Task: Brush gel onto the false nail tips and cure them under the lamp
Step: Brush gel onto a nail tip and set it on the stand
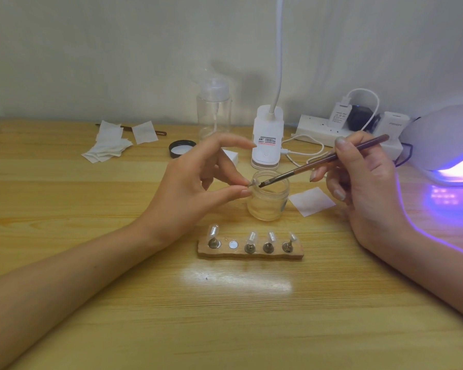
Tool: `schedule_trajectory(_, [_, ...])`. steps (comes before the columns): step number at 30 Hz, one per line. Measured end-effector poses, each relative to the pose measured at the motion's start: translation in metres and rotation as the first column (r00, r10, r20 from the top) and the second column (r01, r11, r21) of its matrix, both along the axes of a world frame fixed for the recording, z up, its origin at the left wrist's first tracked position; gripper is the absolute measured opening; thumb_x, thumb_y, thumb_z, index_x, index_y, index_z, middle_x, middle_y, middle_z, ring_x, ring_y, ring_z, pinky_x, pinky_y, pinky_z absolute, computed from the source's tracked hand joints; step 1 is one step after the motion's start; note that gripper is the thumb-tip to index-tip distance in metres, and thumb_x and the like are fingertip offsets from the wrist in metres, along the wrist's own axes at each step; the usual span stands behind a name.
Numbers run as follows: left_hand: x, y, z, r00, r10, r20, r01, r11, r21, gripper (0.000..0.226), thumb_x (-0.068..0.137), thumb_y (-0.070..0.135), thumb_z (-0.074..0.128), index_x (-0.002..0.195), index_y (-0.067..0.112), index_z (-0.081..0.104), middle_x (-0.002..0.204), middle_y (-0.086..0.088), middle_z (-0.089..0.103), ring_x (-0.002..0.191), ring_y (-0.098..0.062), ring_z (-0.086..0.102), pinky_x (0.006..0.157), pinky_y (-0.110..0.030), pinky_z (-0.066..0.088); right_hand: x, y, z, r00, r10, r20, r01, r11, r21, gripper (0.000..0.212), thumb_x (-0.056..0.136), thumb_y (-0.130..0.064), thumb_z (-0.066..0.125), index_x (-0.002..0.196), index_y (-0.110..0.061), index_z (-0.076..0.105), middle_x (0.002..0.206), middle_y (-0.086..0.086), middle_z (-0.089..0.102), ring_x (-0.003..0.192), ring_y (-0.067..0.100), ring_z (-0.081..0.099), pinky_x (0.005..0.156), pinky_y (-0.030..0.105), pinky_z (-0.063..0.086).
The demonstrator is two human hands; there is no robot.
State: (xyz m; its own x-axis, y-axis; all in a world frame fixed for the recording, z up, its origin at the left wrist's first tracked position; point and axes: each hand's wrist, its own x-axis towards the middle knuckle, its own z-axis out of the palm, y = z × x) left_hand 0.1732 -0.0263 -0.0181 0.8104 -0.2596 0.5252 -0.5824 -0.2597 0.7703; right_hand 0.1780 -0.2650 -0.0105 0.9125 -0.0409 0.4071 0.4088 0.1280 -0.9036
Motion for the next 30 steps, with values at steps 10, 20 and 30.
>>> schedule_trajectory(10, [-0.007, 0.017, 0.073, 0.991, -0.005, 0.136, 0.04, 0.966, -0.255, 0.074, 0.085, 0.008, 0.079, 0.142, 0.006, 0.032, 0.098, 0.004, 0.068, 0.093, -0.02, 0.076, 0.088, -0.038, 0.06, 0.0, -0.001, 0.0, 0.999, -0.027, -0.046, 0.028, 0.999, 0.033, 0.034, 0.103, -0.027, 0.048, 0.07, -0.033, 0.056, 0.067, 0.007, 0.068, 0.038, 0.011, 0.032, 0.04, 0.024, 0.019])
schedule_trajectory(20, [-0.046, 0.015, 0.044, 0.968, -0.15, 0.2, 0.123, 0.982, 0.143, 0.079, 0.086, 0.019, 0.075, 0.148, 0.031, 0.027, 0.088, 0.012, 0.071, 0.103, -0.013, 0.073, 0.083, -0.029, 0.053, 0.005, -0.003, -0.001, 0.993, -0.04, -0.112, 0.054, 0.991, 0.125, 0.028, 0.104, -0.021, 0.047, 0.076, -0.025, 0.048, 0.061, 0.006, 0.065, 0.036, 0.009, 0.032, 0.038, 0.018, 0.025])
schedule_trajectory(30, [-0.056, 0.018, 0.009, 0.988, -0.103, 0.113, 0.057, 0.934, 0.353, 0.084, 0.084, 0.025, 0.072, 0.151, 0.043, 0.024, 0.095, 0.022, 0.066, 0.118, -0.001, 0.06, 0.111, -0.039, 0.038, 0.005, -0.002, 0.0, 0.989, -0.026, -0.144, 0.047, 0.988, 0.146, 0.03, 0.103, -0.021, 0.047, 0.074, -0.027, 0.051, 0.059, 0.006, 0.063, 0.036, 0.01, 0.031, 0.039, 0.016, 0.028])
